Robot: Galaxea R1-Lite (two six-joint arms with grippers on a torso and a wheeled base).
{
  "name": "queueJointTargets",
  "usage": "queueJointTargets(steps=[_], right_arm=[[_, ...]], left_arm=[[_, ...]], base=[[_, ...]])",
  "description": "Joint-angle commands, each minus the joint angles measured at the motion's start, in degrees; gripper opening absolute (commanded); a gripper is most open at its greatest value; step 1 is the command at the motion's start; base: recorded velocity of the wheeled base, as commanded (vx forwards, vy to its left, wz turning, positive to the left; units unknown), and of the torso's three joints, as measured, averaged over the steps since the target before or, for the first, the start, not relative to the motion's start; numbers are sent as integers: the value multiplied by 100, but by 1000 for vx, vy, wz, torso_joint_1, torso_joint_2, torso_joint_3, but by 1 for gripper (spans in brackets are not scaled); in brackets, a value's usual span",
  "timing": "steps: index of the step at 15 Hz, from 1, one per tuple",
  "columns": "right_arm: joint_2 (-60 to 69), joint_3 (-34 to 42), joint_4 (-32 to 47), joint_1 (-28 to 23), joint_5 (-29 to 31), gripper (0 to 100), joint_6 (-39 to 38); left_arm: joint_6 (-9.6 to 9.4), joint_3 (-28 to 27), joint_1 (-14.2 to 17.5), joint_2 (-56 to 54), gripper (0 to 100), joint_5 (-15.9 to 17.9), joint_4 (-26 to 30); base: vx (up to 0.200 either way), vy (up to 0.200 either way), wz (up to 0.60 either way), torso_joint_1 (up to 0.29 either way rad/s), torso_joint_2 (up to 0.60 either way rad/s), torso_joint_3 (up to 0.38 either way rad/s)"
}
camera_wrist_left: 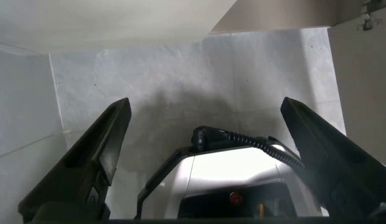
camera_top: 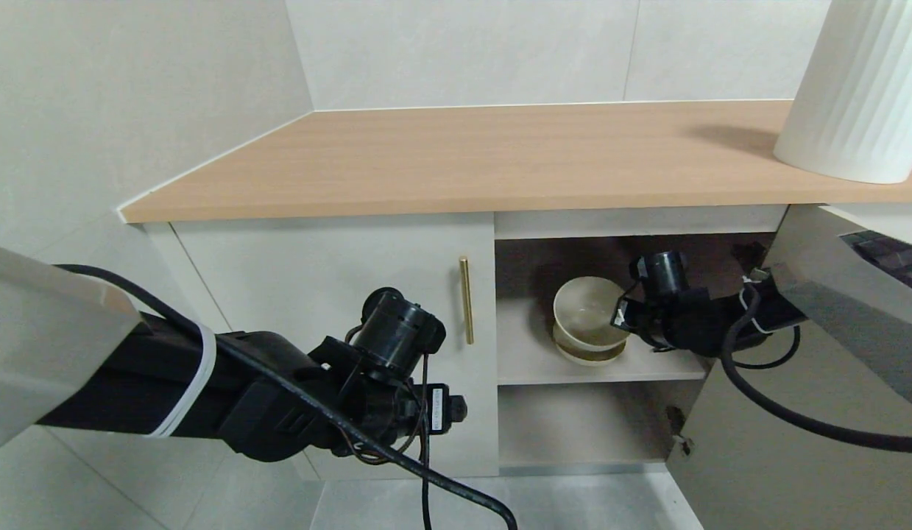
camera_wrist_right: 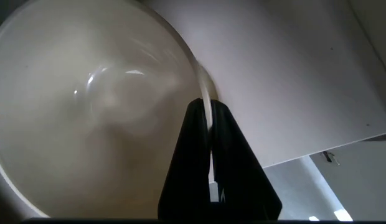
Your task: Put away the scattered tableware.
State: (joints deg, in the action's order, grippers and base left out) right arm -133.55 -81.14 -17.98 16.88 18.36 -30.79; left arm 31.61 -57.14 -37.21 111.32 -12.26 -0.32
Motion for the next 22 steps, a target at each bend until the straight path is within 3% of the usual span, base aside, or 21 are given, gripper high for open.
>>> queueJointTargets(steps=[1,13,14,22], right_arm=[[-163,-42,-4,-10,1,0,3],[-242,-16,5,-27,19,0,30],[-233,-7,5,-27,19,100,30],[162,301,23,8,-52,100,56]], left_arm=[[3,1,3,3,100,-4,-3],[3,-8,3,3,100,-4,-3],[3,-8,3,3,100,-4,-3],[3,-8,3,-225,100,-83,-3]], base=[[0,0,0,0,0,0],[0,0,0,0,0,0],[0,0,0,0,0,0],[0,0,0,0,0,0]])
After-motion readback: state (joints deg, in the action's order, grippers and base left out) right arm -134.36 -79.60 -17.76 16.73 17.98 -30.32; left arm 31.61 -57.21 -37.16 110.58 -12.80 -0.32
